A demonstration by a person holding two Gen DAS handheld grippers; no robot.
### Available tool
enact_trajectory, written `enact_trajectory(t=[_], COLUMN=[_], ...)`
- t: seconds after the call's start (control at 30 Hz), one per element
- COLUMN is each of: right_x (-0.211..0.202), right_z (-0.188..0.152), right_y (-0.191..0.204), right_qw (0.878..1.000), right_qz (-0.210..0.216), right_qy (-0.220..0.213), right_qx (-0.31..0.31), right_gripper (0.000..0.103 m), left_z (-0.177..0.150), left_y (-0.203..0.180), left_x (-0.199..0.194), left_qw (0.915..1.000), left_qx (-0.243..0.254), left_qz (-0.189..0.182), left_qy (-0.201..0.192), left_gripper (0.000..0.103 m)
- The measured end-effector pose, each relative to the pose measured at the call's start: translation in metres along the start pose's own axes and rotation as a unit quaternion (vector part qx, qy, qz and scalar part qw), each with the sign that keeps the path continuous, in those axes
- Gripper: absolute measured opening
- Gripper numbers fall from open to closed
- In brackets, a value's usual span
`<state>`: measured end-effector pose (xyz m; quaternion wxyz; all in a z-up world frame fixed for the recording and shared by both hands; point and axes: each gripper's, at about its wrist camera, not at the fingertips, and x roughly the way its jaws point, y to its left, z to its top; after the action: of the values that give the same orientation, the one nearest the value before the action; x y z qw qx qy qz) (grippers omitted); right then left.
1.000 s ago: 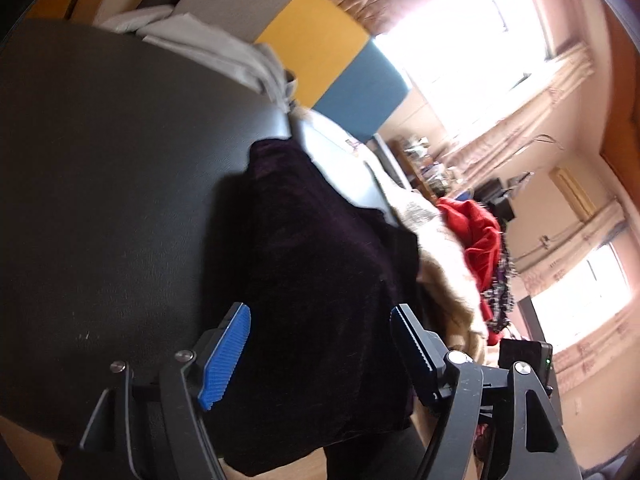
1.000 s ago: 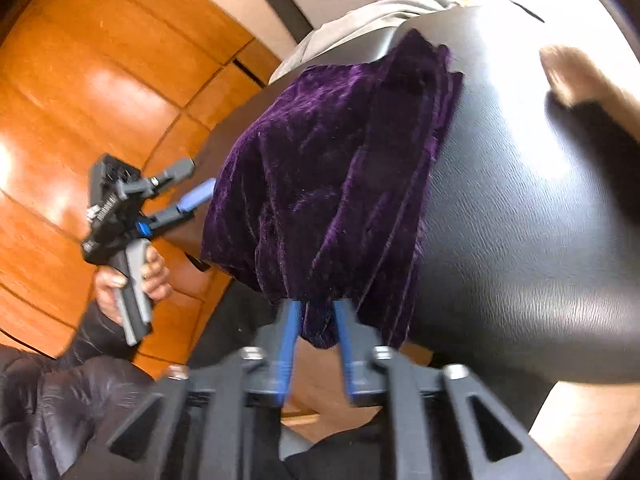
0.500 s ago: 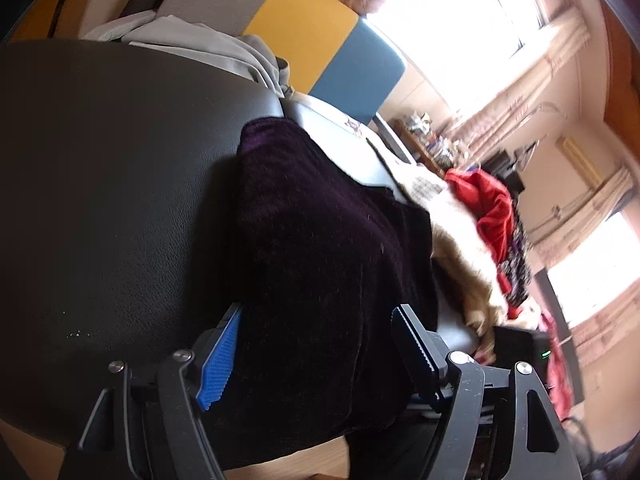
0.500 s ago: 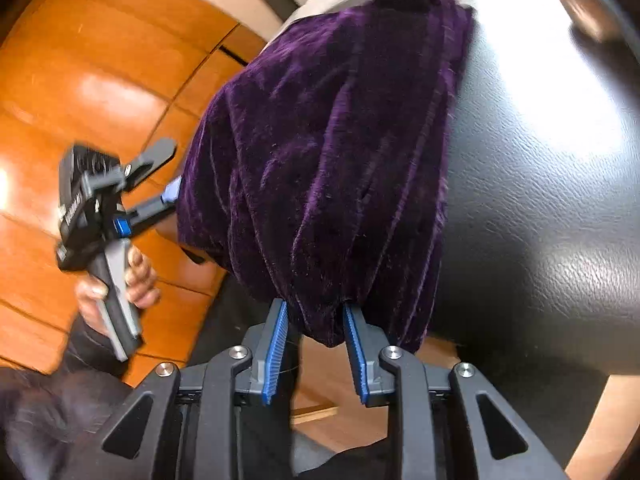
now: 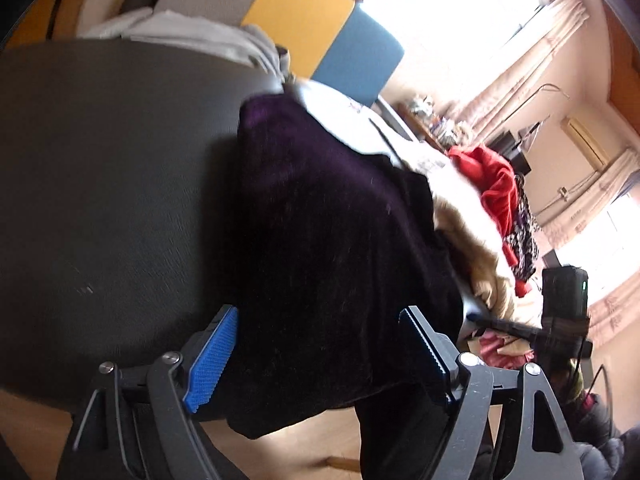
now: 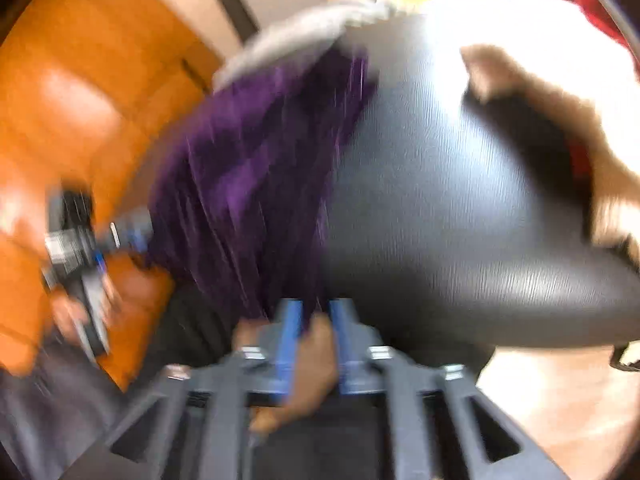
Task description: Fold clothes
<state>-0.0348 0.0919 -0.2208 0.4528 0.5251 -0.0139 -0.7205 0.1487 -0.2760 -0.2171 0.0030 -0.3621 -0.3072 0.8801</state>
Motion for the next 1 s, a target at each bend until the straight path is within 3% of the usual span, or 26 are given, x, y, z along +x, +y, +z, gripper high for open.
enact_trajectory(t=[0.07,0.13,0.23,0.3,0.37,0.43,0.53,0.63,0.67,0.73,0.8,0.87,1.0], right_x=[0.000,0.017,0.054,0.075,0.071,0.060,0.061,0.072,0.073,0.075,0.066,0.057,0.040], right_z=[0.021,0.038,0.054,0.057,0.060,0.058,0.053,0.050,0.051,0.055,0.060,0.066,0.077], right_y=[0.002,0.009,0.011,0.020,0.028,0.039,0.041,0.022,0.020,0.018,0.023,0.027,0.036], right_qw=[0.999,0.998,1.000,1.000,1.000,0.999,0.993,0.992,0.992,0.991,0.991,0.991,0.989], right_qz=[0.024,0.034,0.018,-0.009,-0.014,-0.024,-0.086,-0.106,-0.107,-0.115,-0.113,-0.111,-0.107], right_qy=[-0.043,-0.054,-0.015,0.005,-0.014,-0.033,-0.013,0.007,0.004,0.001,-0.019,-0.039,-0.079], right_qx=[0.011,0.013,0.019,0.005,-0.007,-0.032,-0.074,-0.070,-0.066,-0.065,-0.065,-0.065,-0.064], right_gripper=[0.037,0.044,0.045,0.037,0.016,0.013,0.013,0.014,0.022,0.028,0.036,0.043,0.043], left_z=[0.005,0.010,0.011,0.006,0.000,-0.006,-0.015,-0.023,-0.025,-0.024,-0.019,-0.005,0.030], left_y=[-0.004,-0.011,-0.027,-0.039,-0.048,-0.052,-0.049,-0.049,-0.050,-0.057,-0.054,-0.042,-0.027], left_x=[-0.006,-0.010,-0.009,0.001,0.012,0.018,0.035,0.047,0.050,0.047,0.031,0.009,-0.014], left_qw=[0.9997,0.9987,0.9953,0.9905,0.9851,0.9821,0.9828,0.9817,0.9804,0.9808,0.9866,0.9925,0.9944], left_qx=[0.017,0.041,0.092,0.137,0.171,0.188,0.180,0.183,0.190,0.183,0.146,0.094,0.051], left_qz=[0.007,0.013,0.003,0.006,0.014,0.007,-0.014,-0.007,-0.001,-0.003,-0.040,-0.074,-0.077], left_qy=[-0.014,-0.026,-0.029,-0.013,0.004,0.013,0.040,0.051,0.051,0.066,0.061,0.023,-0.052], left_gripper=[0.082,0.082,0.082,0.083,0.083,0.083,0.085,0.086,0.086,0.085,0.081,0.082,0.087])
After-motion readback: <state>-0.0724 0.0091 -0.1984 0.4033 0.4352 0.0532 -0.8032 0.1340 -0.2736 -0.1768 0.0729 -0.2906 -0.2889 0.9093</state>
